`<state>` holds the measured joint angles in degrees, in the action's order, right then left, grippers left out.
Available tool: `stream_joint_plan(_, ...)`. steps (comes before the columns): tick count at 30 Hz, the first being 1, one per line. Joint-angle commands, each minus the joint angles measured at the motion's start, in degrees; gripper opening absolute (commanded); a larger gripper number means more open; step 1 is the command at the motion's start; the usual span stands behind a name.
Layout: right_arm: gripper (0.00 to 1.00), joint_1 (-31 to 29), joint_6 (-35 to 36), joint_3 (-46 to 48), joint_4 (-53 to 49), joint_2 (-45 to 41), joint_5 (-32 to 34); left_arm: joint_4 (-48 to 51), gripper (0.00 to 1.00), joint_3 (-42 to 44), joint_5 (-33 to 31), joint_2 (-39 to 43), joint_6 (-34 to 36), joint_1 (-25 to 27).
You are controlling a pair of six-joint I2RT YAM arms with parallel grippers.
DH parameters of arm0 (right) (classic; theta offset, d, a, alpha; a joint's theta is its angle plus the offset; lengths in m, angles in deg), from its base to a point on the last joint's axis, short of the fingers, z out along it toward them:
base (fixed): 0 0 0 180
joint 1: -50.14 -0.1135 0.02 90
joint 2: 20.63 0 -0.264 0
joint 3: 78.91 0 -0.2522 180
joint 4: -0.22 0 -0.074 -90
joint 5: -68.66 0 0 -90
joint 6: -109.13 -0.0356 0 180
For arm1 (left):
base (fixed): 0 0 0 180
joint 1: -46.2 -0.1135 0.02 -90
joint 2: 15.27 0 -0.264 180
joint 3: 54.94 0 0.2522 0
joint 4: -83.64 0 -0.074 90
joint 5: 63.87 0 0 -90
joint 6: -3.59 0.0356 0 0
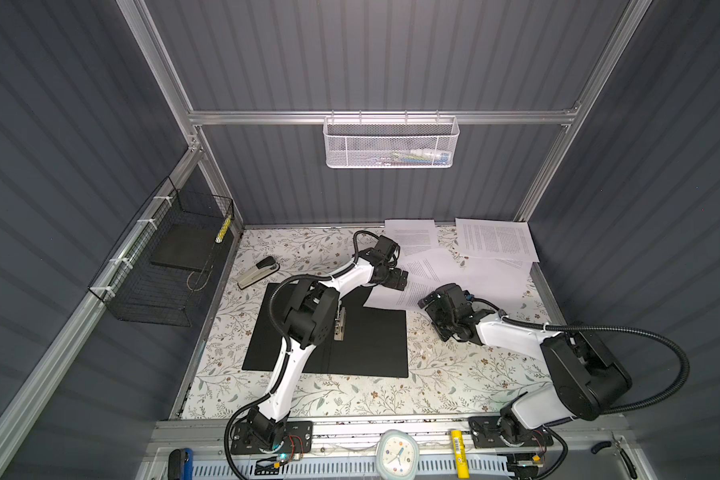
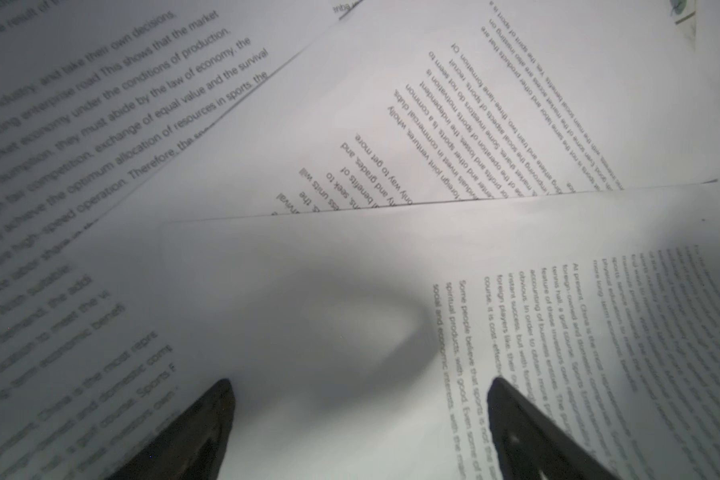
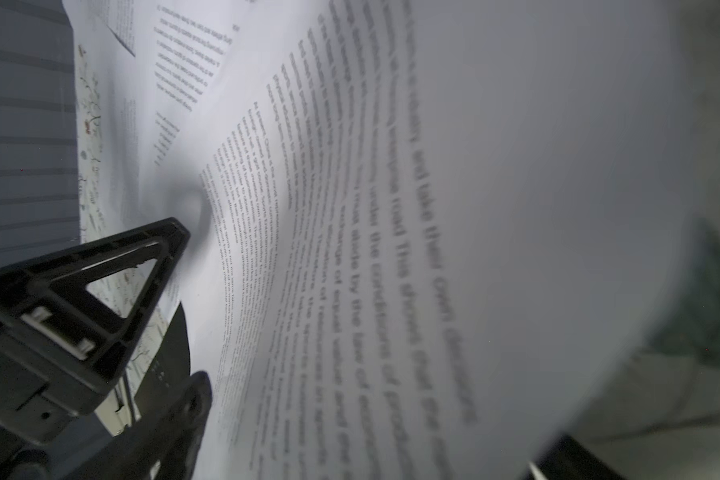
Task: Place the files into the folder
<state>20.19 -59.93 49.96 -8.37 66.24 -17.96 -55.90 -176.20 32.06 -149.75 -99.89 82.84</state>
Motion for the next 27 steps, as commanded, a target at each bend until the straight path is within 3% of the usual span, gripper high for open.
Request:
stream_joint_plan(1, 0.99, -2.69, -4.65, 3.56, 0.26, -0.22, 2.33, 7.83, 0.95, 3.24, 2.15, -5.95, -3.22, -0.09)
stream_joint_plan(6, 0.99, -5.14, -8.59, 5.81, 7.26, -2.4, 6.37, 7.4, 0.95, 3.9, 1.8, -6.06, -3.58, -0.15)
stream_joint_plan(12, 0.99, -5.23, -11.58, 5.9, 15.73, 2.59, 11.56, 7.06, 0.95, 4.06, 2.65, -5.89, -3.75, -0.17)
stream_joint_plan(17, 0.87, -6.0, -14.76, 5.58, 26.23, 8.03, 12.22, 6.79, 0.95, 4.49, 3.02, -5.62, -3.84, -0.17)
stream_joint_plan(23, 0.94, -9.85, -16.68, 2.73, 25.54, 9.14, 15.44, 6.67, 0.95, 4.67, 3.33, -5.96, -3.86, -0.45)
stream_joint_plan(27, 0.94, -10.6, -17.91, 3.73, 26.82, 8.44, 15.43, 6.51, 0.95, 4.74, 3.54, -6.06, -3.94, -0.65)
